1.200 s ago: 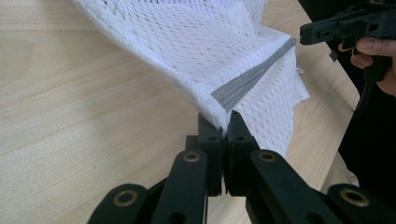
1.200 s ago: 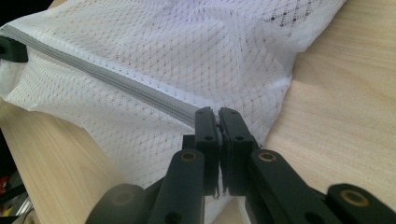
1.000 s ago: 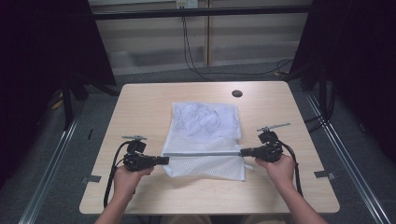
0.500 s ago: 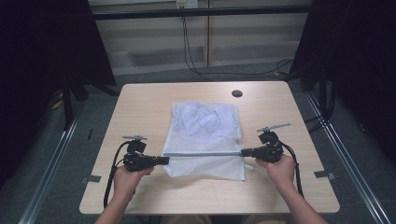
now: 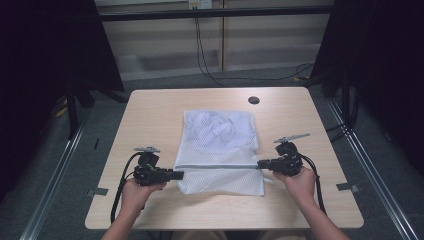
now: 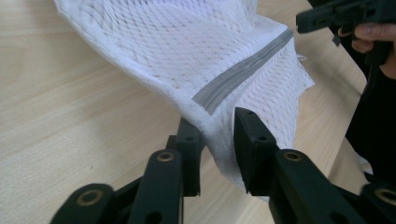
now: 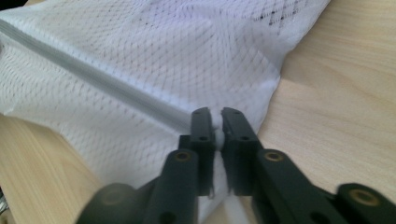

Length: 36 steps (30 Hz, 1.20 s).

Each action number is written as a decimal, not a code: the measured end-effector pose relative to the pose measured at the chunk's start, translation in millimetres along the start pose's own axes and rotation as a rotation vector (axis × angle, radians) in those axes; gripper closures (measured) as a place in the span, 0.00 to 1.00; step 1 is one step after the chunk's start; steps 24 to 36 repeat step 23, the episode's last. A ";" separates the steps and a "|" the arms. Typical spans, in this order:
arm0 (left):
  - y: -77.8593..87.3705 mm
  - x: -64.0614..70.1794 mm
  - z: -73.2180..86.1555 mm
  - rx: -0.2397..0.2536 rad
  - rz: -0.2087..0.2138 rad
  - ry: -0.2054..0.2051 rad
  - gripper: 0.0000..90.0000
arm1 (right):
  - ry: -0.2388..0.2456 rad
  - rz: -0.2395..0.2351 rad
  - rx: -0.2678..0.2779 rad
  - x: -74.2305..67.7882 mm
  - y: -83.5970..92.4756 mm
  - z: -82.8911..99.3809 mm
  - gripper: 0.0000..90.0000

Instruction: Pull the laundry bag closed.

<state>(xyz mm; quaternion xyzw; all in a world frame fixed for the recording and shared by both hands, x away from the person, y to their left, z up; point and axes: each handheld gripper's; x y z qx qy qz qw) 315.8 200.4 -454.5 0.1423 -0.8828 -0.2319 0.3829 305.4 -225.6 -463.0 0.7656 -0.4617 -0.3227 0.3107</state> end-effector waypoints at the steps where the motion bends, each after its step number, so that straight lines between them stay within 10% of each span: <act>1: -0.5 0.4 0.6 0.001 -0.007 -0.012 0.67 | 0.002 -0.001 0.006 0.1 1.1 0.1 0.88; 11: 4.1 2.8 4.1 0.058 -0.123 -0.139 0.20 | 0.004 0.038 0.070 6.1 15.6 5.8 0.49; 22: 12.4 -10.6 8.3 0.061 -0.228 -0.193 0.12 | -0.029 0.082 0.139 25.3 26.4 20.9 0.27; 36: 12.0 -13.0 8.7 0.061 -0.228 -0.191 0.12 | -0.034 0.091 0.136 27.3 26.2 21.9 0.27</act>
Point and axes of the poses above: each handheld gripper's, and its own axes: y roughly backward along the jaws, z roughly out of its underside, x roughly to its right, and after that the axes turned 12 degrees about z, right-handed
